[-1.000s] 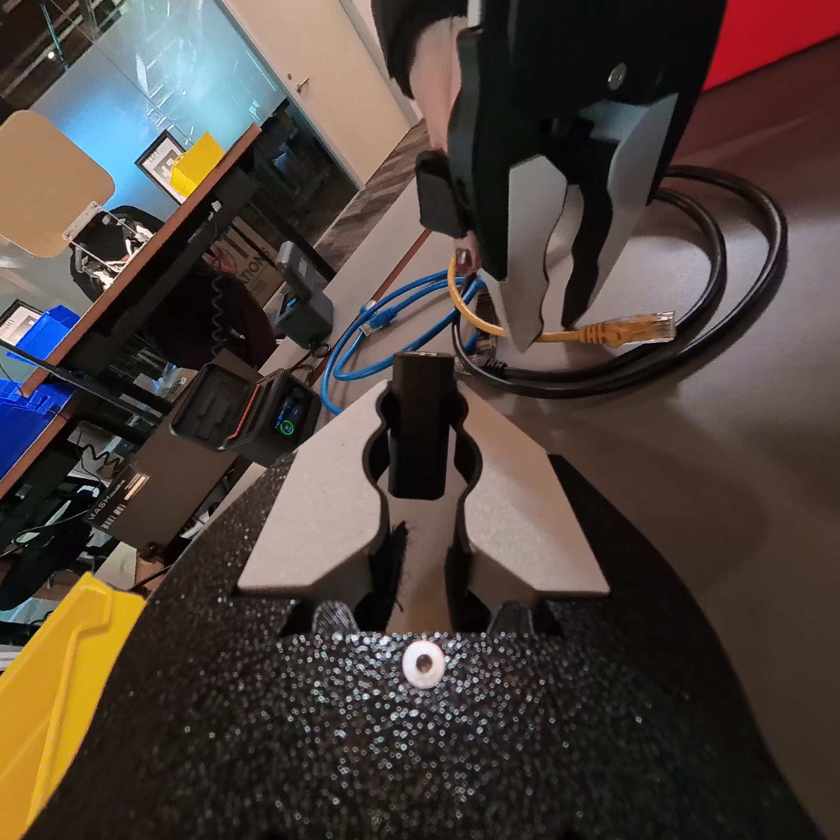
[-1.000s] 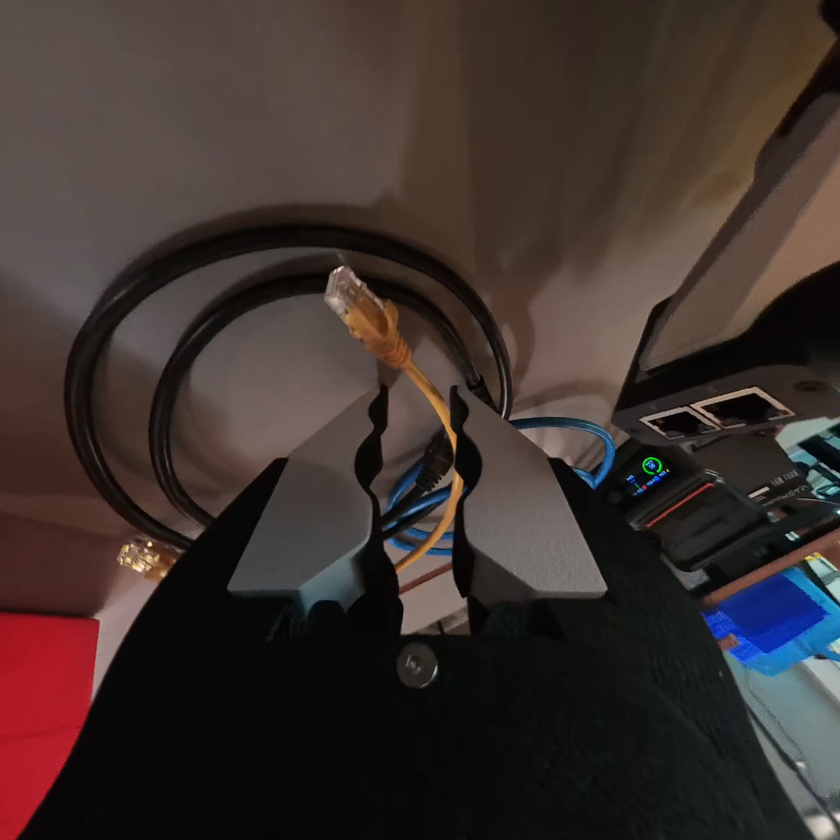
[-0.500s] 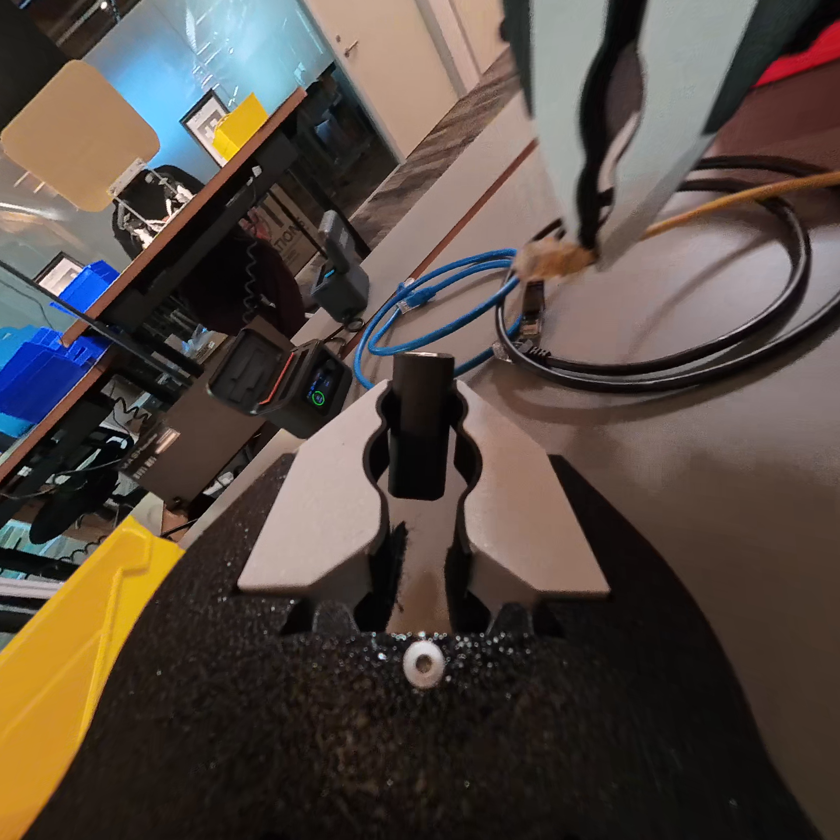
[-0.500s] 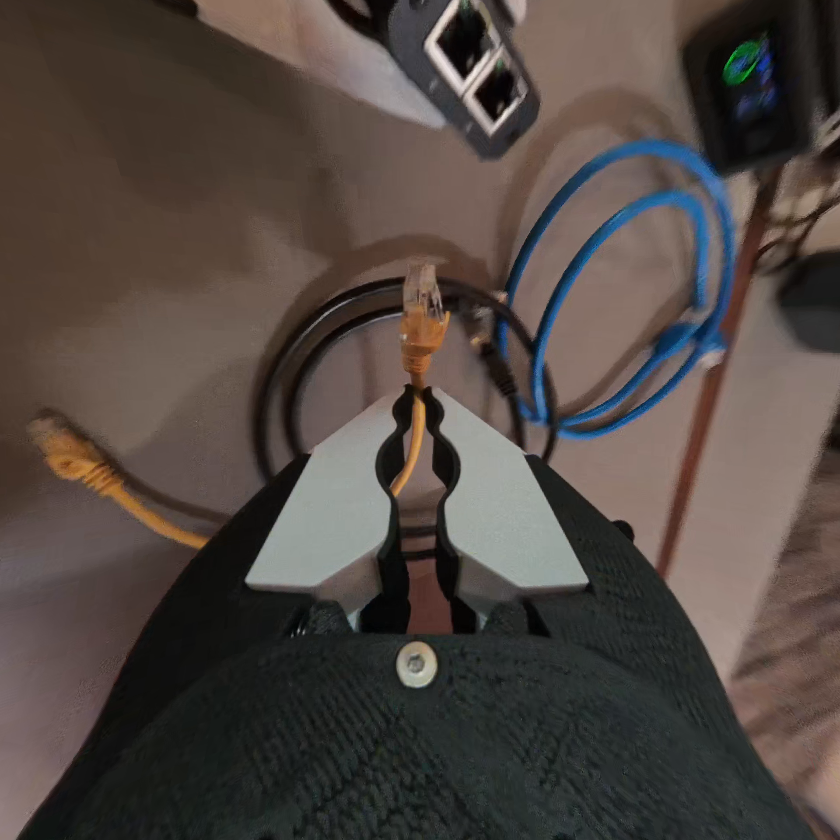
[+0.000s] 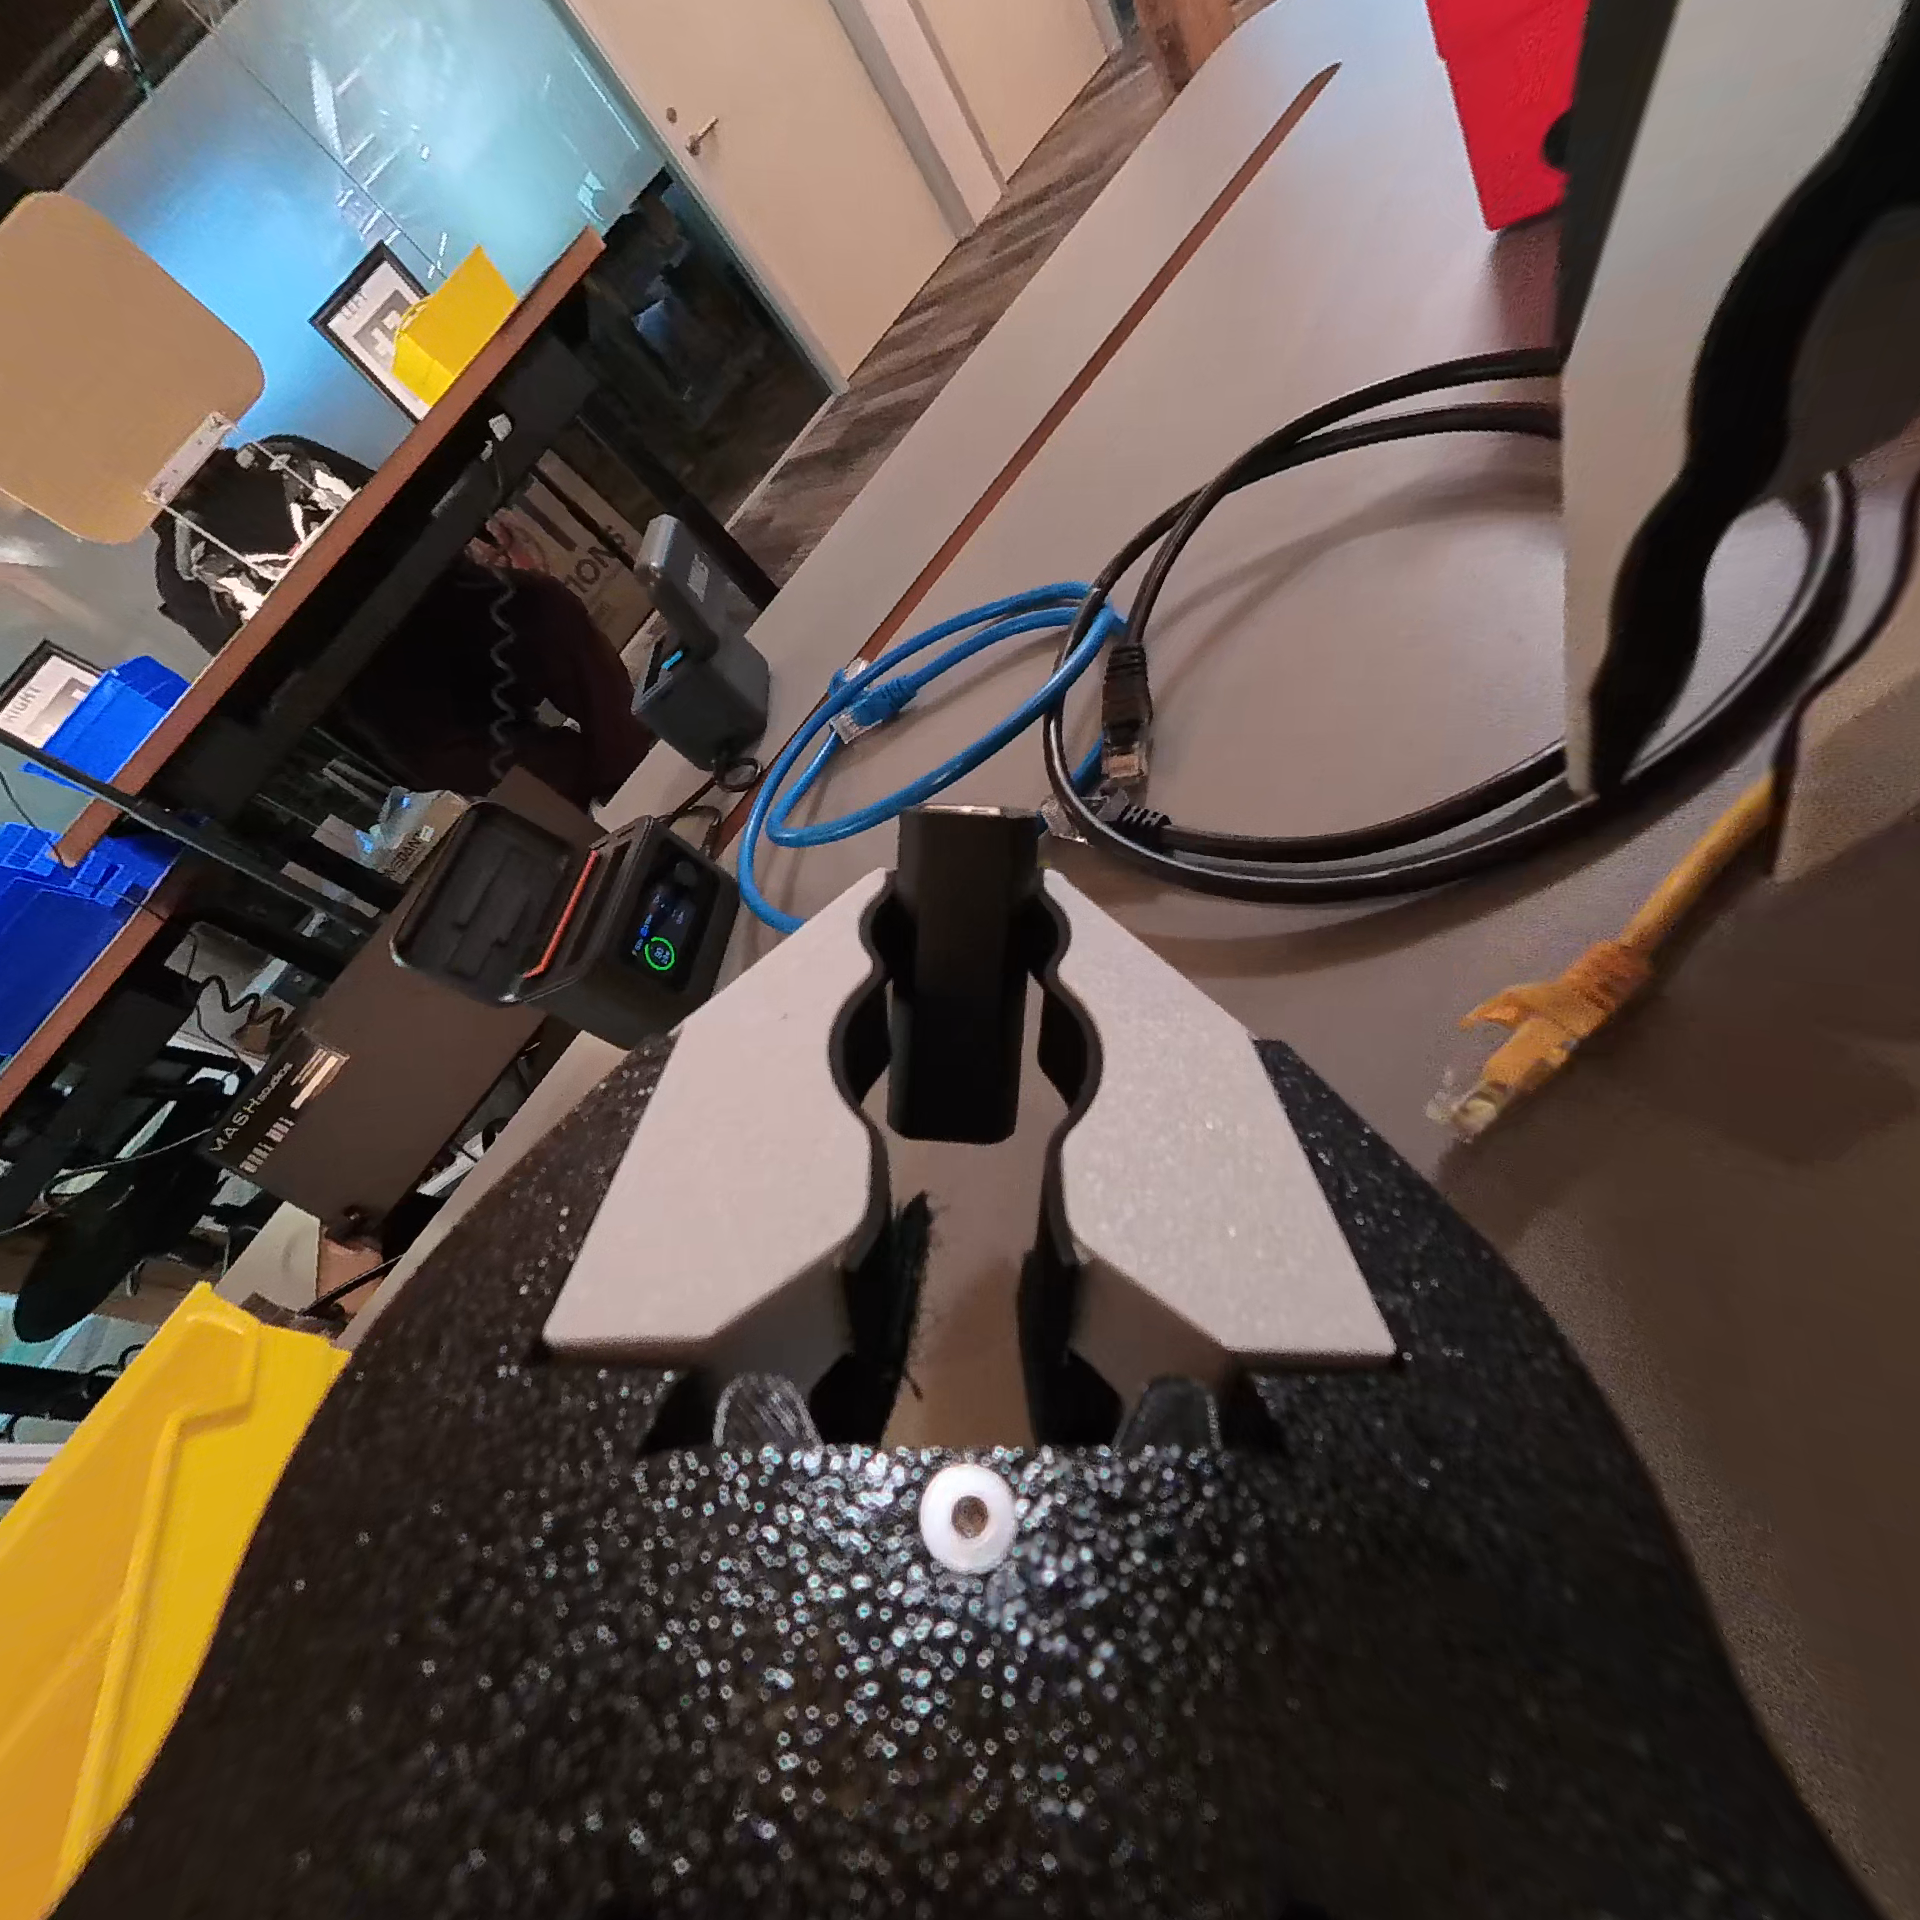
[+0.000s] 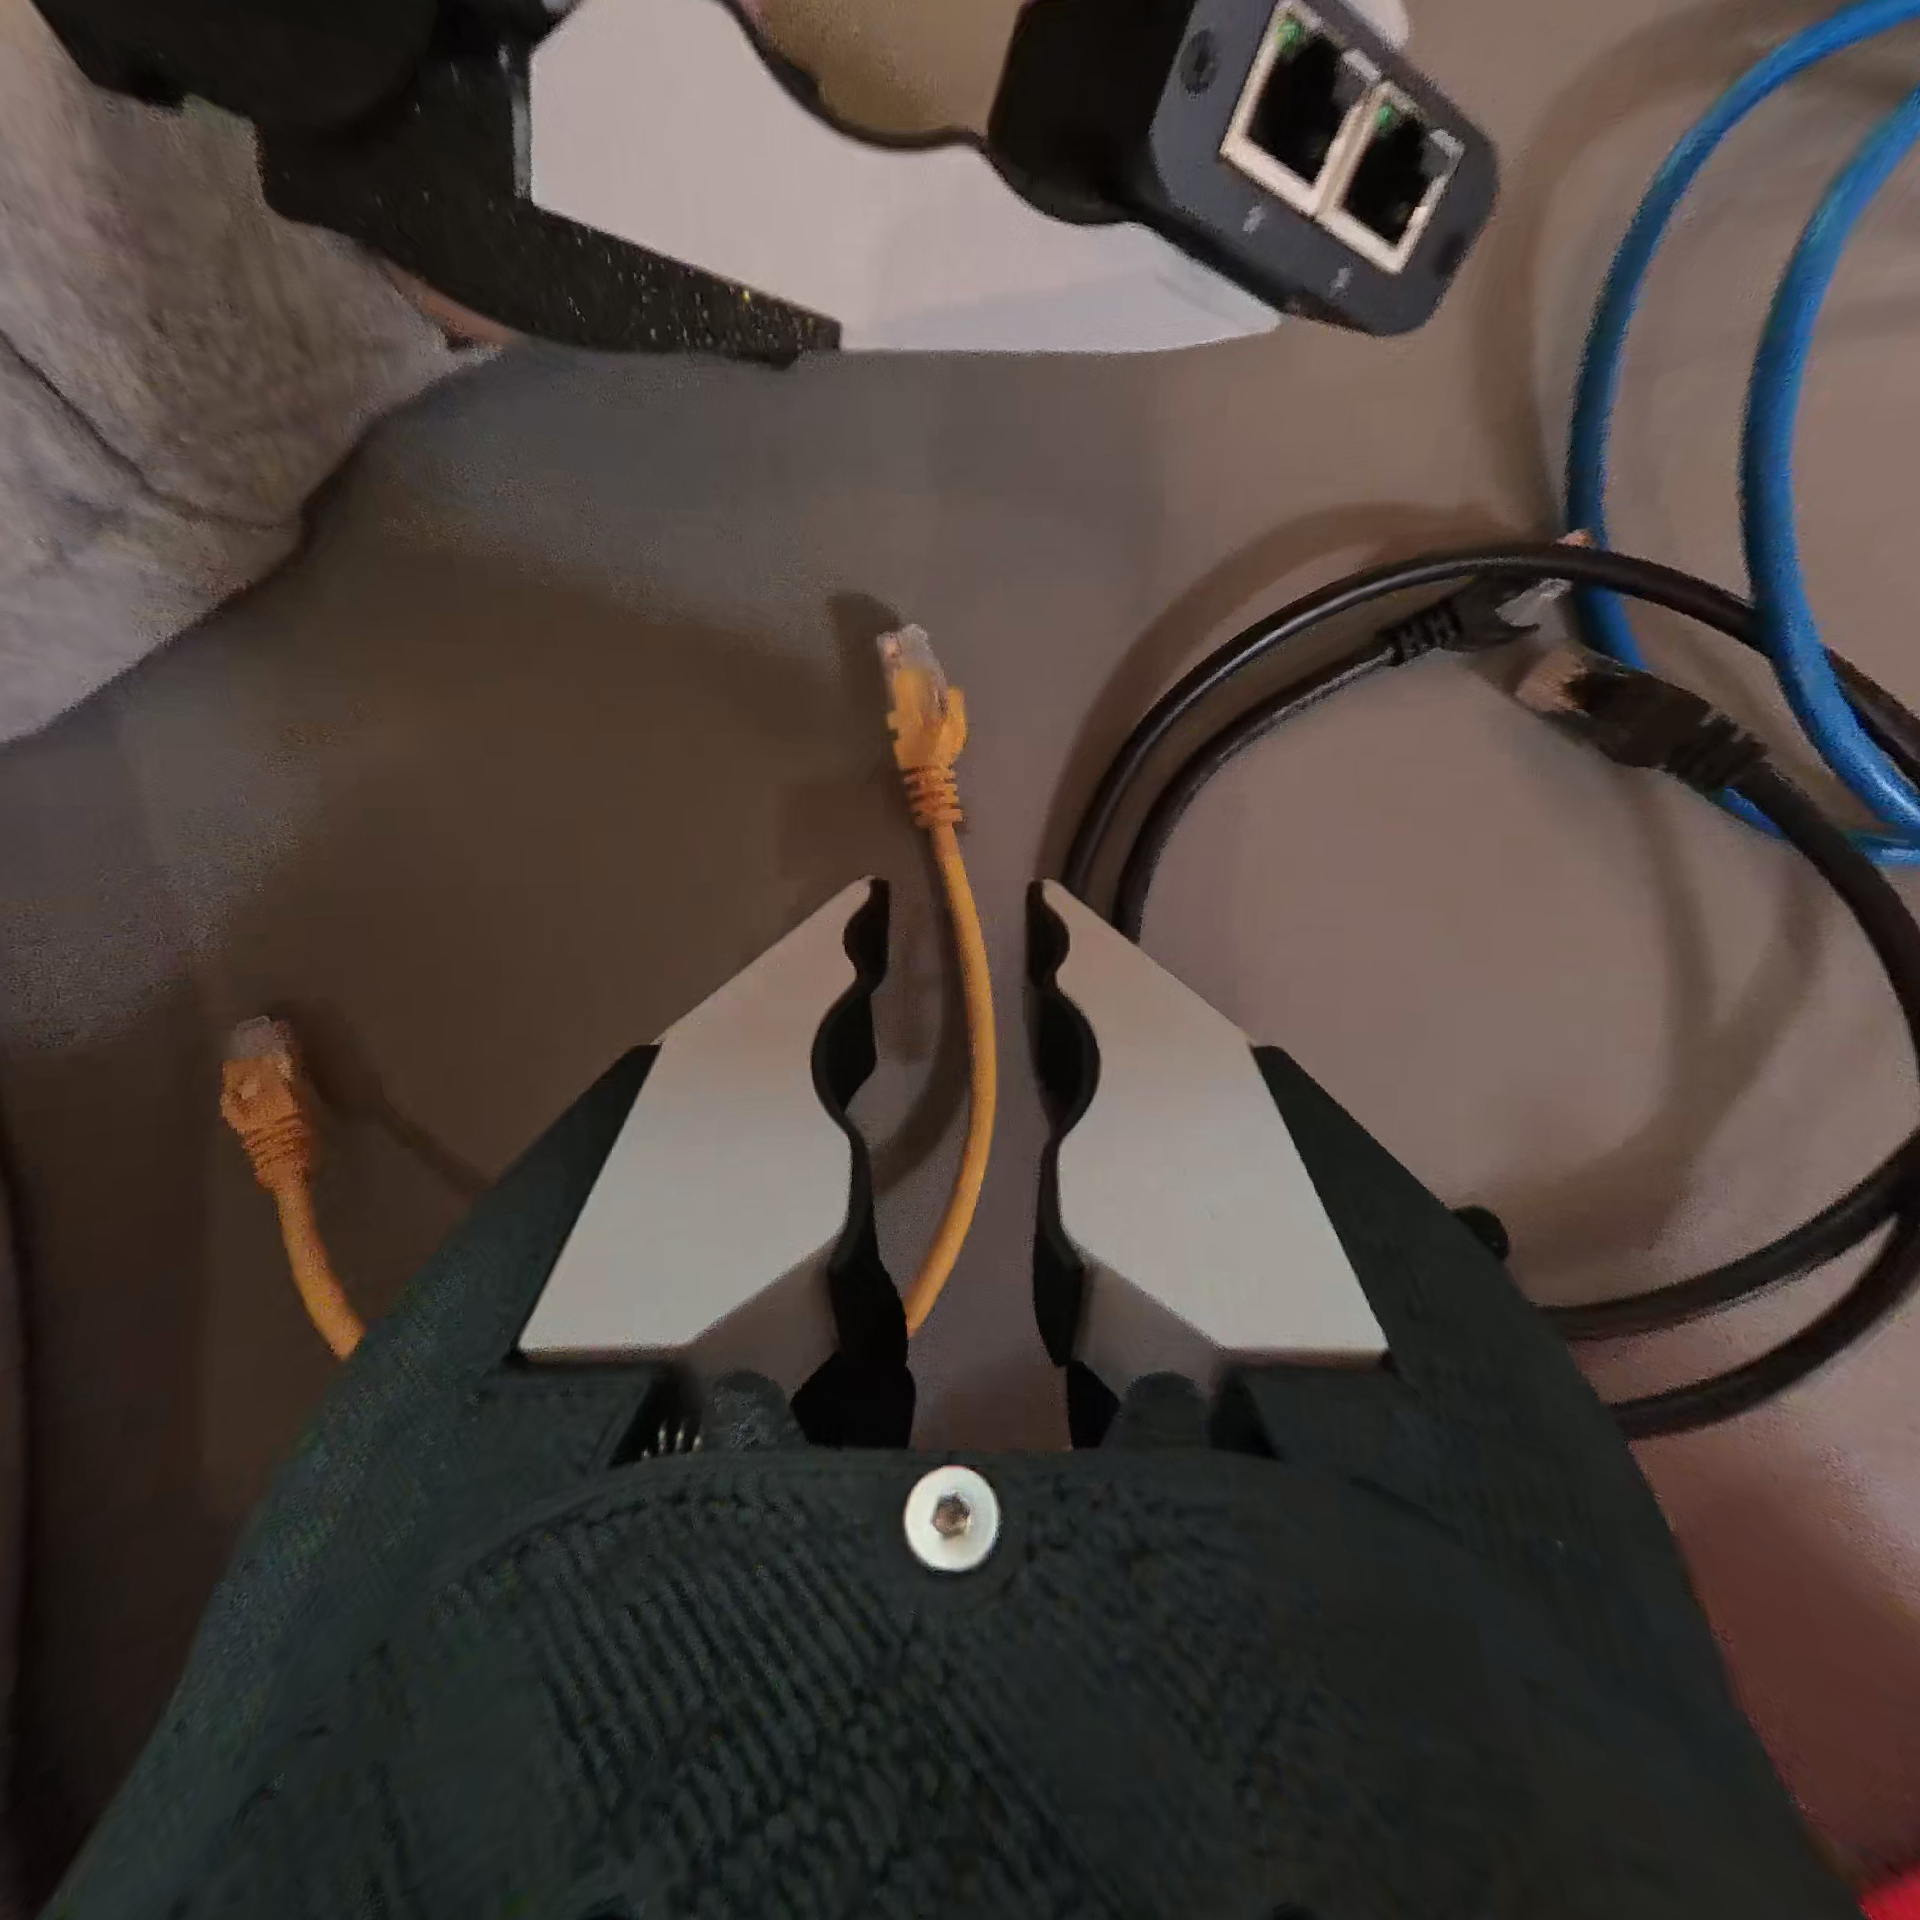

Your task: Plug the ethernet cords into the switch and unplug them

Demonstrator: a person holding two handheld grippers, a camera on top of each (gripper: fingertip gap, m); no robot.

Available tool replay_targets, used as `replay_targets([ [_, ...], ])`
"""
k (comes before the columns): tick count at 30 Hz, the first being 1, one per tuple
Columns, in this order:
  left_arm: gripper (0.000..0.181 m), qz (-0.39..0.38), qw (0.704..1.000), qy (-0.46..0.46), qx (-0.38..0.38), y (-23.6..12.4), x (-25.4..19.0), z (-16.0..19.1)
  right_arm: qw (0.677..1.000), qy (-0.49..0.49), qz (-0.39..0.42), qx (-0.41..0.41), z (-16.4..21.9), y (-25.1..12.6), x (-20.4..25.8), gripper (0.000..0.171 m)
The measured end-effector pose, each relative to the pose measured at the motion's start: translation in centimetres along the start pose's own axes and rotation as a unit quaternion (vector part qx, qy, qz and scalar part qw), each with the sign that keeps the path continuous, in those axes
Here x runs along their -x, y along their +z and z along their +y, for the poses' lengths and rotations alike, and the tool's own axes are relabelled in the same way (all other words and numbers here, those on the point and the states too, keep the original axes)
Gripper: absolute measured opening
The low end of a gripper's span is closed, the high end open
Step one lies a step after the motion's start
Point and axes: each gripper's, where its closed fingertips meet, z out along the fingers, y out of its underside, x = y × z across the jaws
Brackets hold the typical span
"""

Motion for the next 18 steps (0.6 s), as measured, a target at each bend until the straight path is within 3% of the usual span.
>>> replay_targets([
  [1,0.021,0.0,1.0,-0.002,-0.001,0.0,0.1,0.0,1.0,0.004,0.002,-0.026,-0.1,-0.3,0.0,0.026],
  [7,0.022,0.005,1.0,-0.015,-0.01,-0.1,0.1,0.0,0.99,-0.006,-0.037,-0.136,0.3,-2.3,1.5,0.024],
  [12,0.022,0.01,1.0,-0.009,-0.009,0.0,-0.2,0.1,0.99,-0.069,-0.003,-0.119,1.8,-1.9,0.9,0.023],
  [18,0.022,0.012,1.0,-0.008,-0.01,0.0,-0.2,0.2,0.987,-0.069,-0.03,-0.14,1.5,-0.9,1.1,0.024],
])
